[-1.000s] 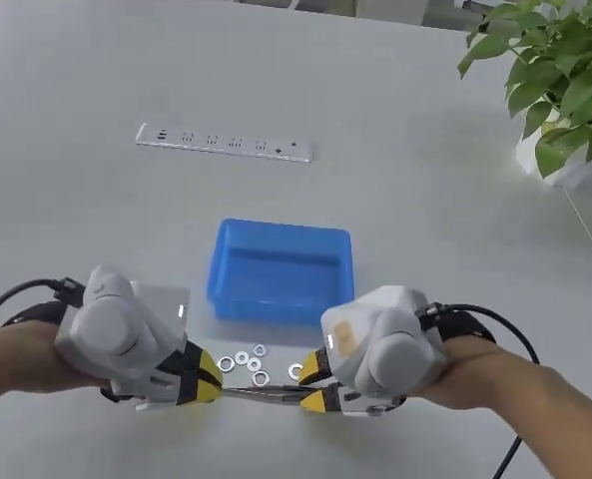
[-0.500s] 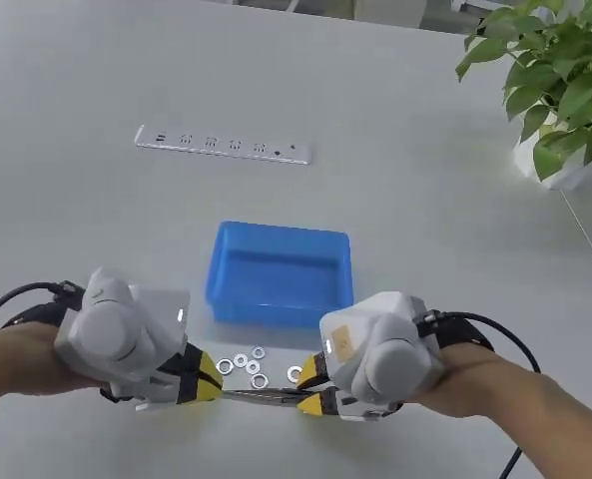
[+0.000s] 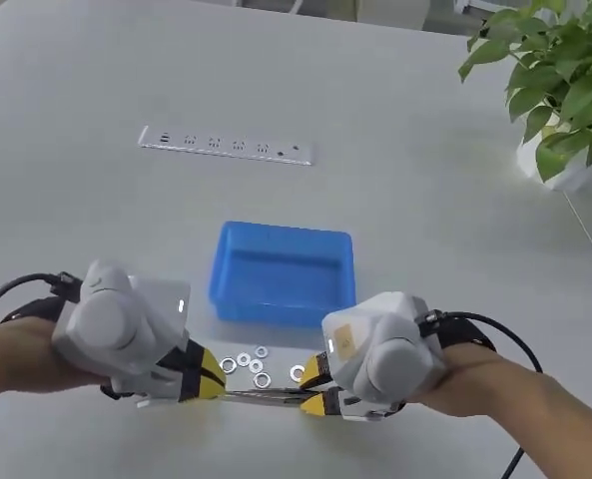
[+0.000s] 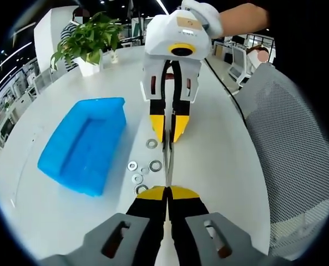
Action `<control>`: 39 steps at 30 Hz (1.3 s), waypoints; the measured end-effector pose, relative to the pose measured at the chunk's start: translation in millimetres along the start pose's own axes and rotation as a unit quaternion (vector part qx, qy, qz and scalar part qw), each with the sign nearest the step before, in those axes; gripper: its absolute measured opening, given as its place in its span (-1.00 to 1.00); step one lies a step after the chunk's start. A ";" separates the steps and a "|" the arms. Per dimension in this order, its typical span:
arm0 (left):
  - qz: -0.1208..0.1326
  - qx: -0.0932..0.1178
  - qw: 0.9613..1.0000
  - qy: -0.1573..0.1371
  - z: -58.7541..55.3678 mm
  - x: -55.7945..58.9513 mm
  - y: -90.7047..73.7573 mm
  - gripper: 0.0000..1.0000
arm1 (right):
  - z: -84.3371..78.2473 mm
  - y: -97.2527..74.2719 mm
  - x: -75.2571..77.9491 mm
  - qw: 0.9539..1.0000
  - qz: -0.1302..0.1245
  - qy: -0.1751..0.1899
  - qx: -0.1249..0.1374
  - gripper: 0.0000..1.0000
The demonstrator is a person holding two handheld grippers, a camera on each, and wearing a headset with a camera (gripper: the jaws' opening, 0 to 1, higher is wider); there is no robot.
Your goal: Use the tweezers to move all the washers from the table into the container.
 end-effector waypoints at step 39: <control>-0.006 -0.053 0.998 0.037 -19.1 9.8 11.7 -0.84 | 1.3 2.1 -2.6 1.000 0.005 0.002 0.006 -0.78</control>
Point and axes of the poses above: the centre of the closed fingertips' face, and the gripper's own axes: y roughly forward along the fingers, x roughly to its right, z roughly out of its top, the point moved 3 cm from there along -y, roughly backward along the fingers, and after that the axes turned 5 degrees about z, right-handed, at the moved point
